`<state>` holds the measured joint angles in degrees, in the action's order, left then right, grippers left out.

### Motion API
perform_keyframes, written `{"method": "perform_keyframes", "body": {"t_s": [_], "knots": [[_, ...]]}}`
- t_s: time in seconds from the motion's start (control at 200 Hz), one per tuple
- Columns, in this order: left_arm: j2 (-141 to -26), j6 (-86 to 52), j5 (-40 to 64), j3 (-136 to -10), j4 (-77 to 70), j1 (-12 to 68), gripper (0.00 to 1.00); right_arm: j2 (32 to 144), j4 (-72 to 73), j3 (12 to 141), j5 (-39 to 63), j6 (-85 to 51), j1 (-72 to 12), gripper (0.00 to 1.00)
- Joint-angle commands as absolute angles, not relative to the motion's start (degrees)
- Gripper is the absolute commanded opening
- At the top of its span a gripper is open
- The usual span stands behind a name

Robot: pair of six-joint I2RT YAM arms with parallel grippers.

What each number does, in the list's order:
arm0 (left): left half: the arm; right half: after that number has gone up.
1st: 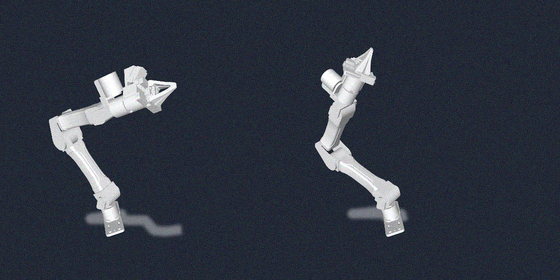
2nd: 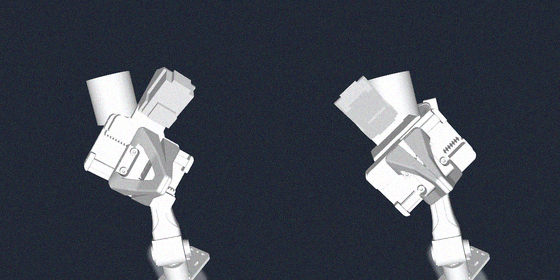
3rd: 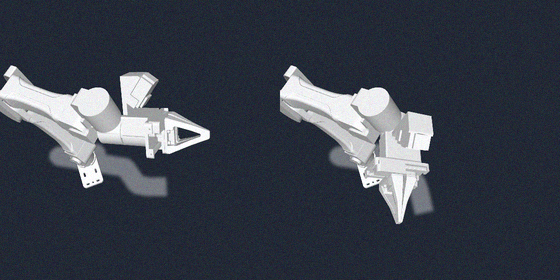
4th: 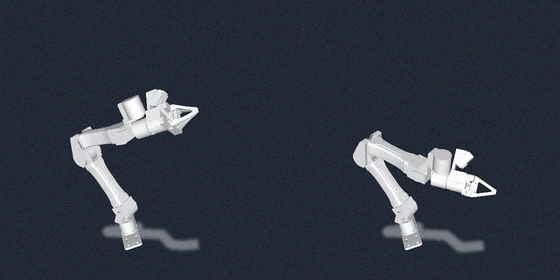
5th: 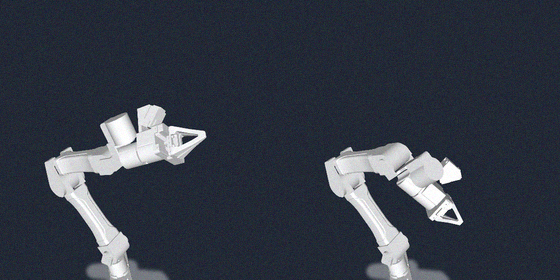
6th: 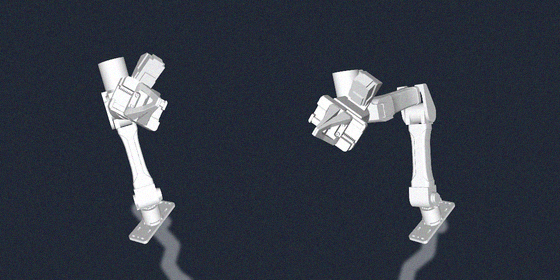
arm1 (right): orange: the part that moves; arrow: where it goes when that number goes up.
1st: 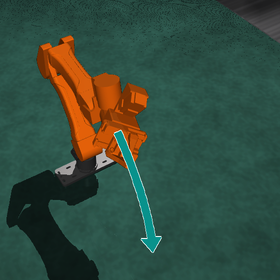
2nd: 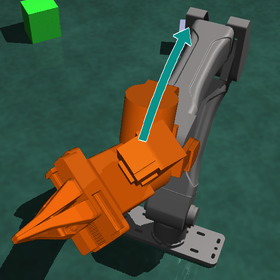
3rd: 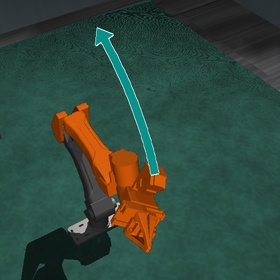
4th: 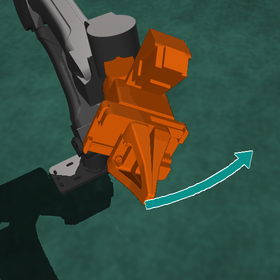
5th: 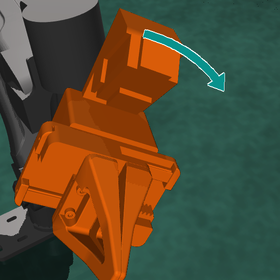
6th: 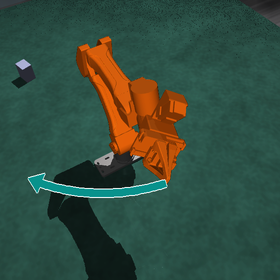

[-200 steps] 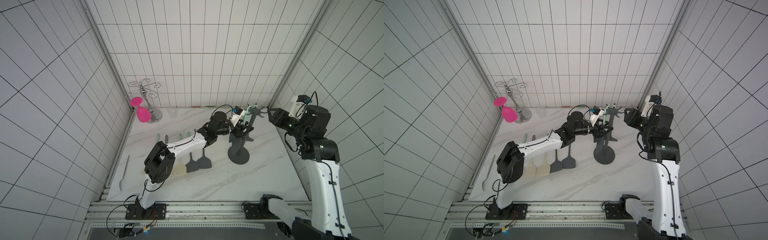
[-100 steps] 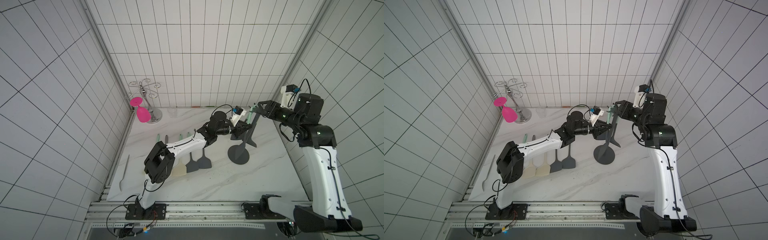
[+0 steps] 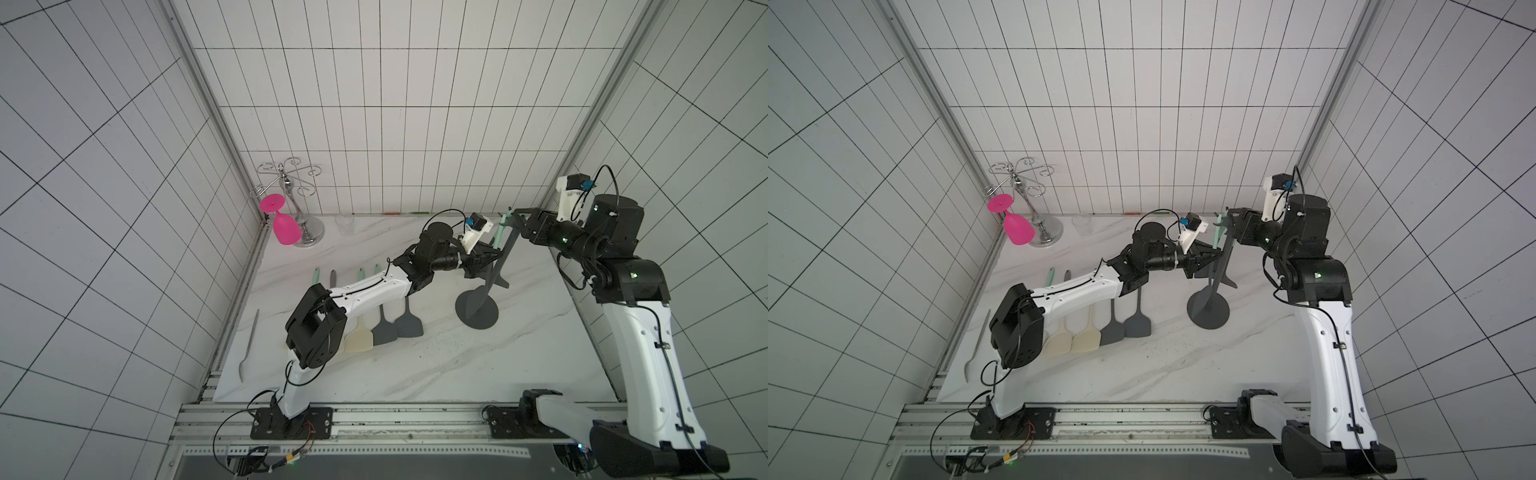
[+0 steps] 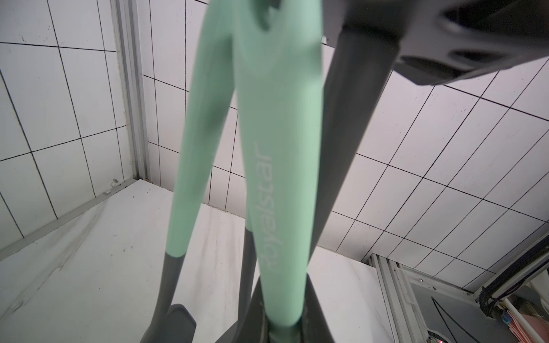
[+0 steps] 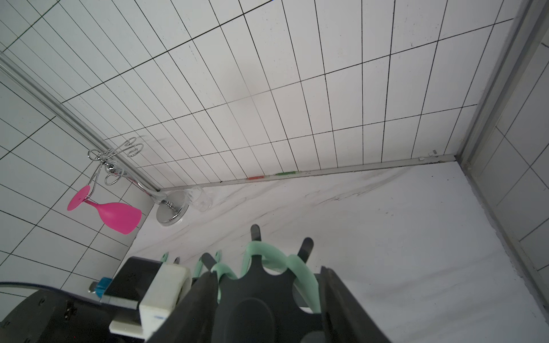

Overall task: Take the spatula off the kitchen utensil rack
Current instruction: Take off the spatula from the rack.

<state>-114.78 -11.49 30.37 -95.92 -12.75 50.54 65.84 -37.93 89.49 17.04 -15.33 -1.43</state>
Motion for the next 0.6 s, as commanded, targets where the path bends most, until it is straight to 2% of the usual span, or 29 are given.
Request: {"method": "perform_keyframes", "body": {"t_s": [0.0,0.4,0.595], "knots": [[-111.7,-9.5,28.0,-94.4,-10.6,50.4,0.00,67.3,-46.0,85.0,15.4,-14.8,-2.1,0.57],[-107.1,-3.4,21.7,-92.5,-9.1,50.4,0.00,69.6,-47.2,85.1,15.1,-14.1,-2.5,0.57],[-105.9,-8.3,22.1,-90.8,-14.7,49.5,0.00,70.4,-47.5,84.4,15.0,-13.9,-2.8,0.57]]}}
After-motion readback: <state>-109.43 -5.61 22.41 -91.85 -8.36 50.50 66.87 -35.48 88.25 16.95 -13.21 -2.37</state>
